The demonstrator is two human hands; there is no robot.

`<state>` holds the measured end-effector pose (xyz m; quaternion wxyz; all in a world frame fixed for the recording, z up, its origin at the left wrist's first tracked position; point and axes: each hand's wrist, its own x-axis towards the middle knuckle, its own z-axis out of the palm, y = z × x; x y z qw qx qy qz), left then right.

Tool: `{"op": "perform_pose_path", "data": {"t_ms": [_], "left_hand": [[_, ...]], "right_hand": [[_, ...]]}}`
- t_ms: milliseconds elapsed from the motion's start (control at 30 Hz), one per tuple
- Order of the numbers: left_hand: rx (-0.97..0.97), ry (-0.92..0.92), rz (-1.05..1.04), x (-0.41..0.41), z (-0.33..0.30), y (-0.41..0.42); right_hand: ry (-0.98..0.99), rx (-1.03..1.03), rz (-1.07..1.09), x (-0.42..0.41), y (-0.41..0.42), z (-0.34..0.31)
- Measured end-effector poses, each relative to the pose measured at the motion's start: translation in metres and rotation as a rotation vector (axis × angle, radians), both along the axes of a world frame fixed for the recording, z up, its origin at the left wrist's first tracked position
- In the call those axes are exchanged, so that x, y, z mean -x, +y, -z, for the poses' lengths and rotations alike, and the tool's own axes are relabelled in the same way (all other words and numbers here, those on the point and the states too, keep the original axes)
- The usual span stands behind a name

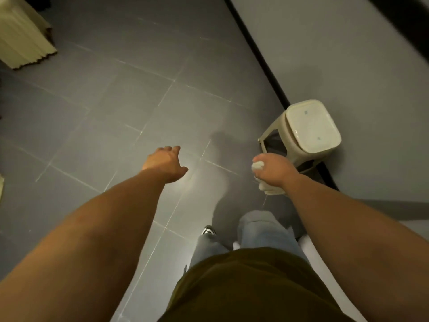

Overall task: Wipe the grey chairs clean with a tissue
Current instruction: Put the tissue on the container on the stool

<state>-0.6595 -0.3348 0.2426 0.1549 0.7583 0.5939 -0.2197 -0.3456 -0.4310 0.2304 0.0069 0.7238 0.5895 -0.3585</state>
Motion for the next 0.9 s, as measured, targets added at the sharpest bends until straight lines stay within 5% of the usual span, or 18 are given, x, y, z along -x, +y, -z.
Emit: {"op": "perform_pose_path", "data": {"t_ms": [400, 900], "left_hand": [[-0.009, -0.061, 0.233, -0.193, -0.011, 0.207], [0.036, -0.078, 0.788, -0.477, -0.008, 0.402]], "right_hand": [[0.067, 0.088, 0.187, -0.136, 0.173, 0.017], [0.055, 0.075, 0.894, -0.301, 0.234, 0.012]]}}
